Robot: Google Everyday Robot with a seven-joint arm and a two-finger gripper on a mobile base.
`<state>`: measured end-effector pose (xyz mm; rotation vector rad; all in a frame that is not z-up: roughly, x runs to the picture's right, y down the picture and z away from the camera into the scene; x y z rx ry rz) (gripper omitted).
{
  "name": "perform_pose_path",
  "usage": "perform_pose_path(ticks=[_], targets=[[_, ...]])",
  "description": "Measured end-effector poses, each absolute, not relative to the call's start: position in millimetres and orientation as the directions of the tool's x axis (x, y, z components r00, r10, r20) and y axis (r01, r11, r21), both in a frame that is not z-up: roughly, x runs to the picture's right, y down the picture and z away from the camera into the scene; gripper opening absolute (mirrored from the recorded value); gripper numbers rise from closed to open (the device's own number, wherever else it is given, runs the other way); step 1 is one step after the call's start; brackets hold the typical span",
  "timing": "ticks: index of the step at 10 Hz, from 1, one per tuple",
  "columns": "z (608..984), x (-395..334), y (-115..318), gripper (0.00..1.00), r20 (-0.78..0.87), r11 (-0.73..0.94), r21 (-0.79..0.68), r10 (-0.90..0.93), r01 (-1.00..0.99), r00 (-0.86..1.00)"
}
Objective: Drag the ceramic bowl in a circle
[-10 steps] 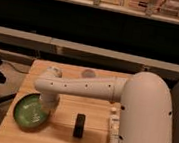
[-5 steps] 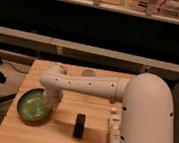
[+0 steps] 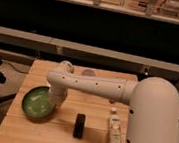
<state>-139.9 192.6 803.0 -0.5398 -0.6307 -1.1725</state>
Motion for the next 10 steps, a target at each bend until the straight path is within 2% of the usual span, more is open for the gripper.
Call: perform_pose_path(ticks=[10], targets=[[793, -140, 199, 0.0, 0.719, 0.31, -0.025, -0.655, 0.95, 0.233]])
